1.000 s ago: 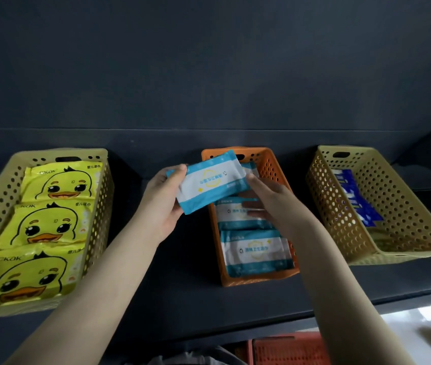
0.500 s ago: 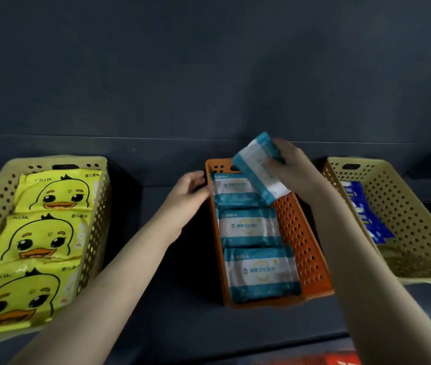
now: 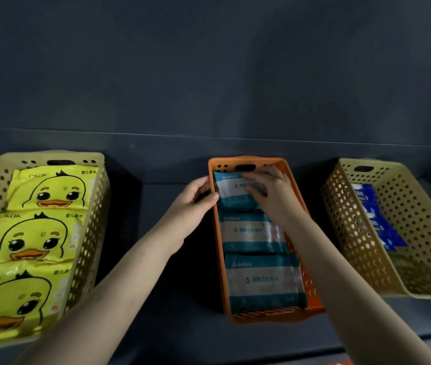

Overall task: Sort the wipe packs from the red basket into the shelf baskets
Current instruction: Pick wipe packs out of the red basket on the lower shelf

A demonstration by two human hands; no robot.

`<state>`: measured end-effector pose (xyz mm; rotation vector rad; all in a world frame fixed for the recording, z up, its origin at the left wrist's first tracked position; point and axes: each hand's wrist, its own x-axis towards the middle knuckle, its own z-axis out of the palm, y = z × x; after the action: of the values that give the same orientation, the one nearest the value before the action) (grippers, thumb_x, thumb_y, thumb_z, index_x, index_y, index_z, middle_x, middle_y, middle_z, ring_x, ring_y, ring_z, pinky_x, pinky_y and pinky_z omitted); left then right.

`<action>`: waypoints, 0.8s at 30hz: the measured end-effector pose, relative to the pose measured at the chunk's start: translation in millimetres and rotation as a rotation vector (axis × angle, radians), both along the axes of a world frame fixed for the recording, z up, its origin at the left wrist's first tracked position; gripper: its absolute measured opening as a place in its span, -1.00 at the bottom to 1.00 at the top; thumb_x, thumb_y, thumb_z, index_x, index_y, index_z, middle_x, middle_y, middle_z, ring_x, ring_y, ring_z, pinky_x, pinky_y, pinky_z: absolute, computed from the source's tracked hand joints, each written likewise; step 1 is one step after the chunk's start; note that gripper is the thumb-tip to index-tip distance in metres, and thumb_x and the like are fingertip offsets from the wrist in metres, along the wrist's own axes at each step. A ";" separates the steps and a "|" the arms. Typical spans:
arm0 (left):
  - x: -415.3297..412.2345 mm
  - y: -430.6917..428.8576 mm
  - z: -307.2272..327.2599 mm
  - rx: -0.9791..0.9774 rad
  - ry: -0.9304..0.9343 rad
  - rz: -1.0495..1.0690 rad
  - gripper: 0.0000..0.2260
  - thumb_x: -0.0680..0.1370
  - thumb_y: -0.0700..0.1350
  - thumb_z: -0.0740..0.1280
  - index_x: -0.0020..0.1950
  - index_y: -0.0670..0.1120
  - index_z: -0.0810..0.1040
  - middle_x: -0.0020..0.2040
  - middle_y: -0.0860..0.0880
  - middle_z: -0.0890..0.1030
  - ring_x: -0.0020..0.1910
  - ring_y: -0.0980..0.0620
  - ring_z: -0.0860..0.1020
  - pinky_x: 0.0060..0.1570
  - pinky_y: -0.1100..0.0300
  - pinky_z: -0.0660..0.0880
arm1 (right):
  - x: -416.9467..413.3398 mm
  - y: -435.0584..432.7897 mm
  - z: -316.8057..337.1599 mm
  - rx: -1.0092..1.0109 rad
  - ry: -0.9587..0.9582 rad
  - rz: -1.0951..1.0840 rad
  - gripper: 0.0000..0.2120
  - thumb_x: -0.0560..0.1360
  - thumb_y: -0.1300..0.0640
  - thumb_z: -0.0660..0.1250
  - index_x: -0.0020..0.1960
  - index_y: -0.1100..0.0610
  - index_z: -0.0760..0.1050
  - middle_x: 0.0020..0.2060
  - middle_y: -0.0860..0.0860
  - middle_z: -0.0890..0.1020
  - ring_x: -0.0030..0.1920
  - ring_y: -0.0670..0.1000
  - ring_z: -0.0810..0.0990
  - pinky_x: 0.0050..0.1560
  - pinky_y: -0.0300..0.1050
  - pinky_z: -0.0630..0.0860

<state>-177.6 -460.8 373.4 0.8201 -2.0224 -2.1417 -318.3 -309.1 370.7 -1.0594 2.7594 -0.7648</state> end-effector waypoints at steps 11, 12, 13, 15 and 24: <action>-5.4 -8.0 9.2 -0.207 -0.092 -0.081 -0.61 0.58 -0.03 0.34 0.40 0.09 0.41 0.19 0.23 0.53 0.24 0.21 0.46 0.25 0.27 0.32 | -6.0 -3.4 5.9 -0.009 -0.037 -0.062 -0.61 0.52 0.01 0.34 0.35 0.00 0.48 0.31 0.03 0.47 0.34 0.08 0.40 0.40 -0.08 0.29; -3.9 -9.7 11.6 -0.278 -0.106 -0.097 -0.60 0.57 0.00 0.34 0.41 0.07 0.41 0.25 0.16 0.52 0.26 0.19 0.44 0.24 0.26 0.32 | -5.0 -2.3 12.2 -0.009 -0.033 -0.057 -0.59 0.52 0.01 0.34 0.35 0.03 0.47 0.31 0.04 0.50 0.32 0.07 0.44 0.36 -0.09 0.33; -1.7 -11.0 14.9 -0.349 -0.121 -0.106 -0.59 0.57 0.01 0.34 0.41 0.04 0.41 0.29 0.11 0.51 0.28 0.17 0.44 0.21 0.27 0.30 | -2.0 -0.1 19.6 -0.008 -0.031 -0.057 -0.58 0.52 0.01 0.34 0.36 0.05 0.46 0.29 0.04 0.52 0.29 0.06 0.48 0.32 -0.09 0.37; 5.7 -13.4 23.5 -0.492 -0.124 -0.112 -0.55 0.57 0.02 0.34 0.44 -0.01 0.39 0.37 0.04 0.49 0.33 0.11 0.43 0.22 0.28 0.30 | 9.8 8.3 35.4 0.011 0.000 -0.071 -0.56 0.53 -0.01 0.33 0.39 0.05 0.43 0.28 0.01 0.53 0.26 0.04 0.51 0.27 -0.07 0.42; 117.6 3.8 54.3 -0.974 0.116 -0.079 -0.59 0.57 -0.08 0.32 0.43 -0.03 0.41 0.37 -0.02 0.49 0.33 0.00 0.47 0.32 0.14 0.37 | 154.4 63.6 84.9 -0.005 0.282 -0.166 -0.54 0.54 0.00 0.29 0.42 0.06 0.41 0.30 0.06 0.54 0.33 0.15 0.46 0.28 0.07 0.43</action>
<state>-60.0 -457.0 427.7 0.4326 -2.6036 -0.9203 -163.9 -245.5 455.6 -1.0199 3.1176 -0.6873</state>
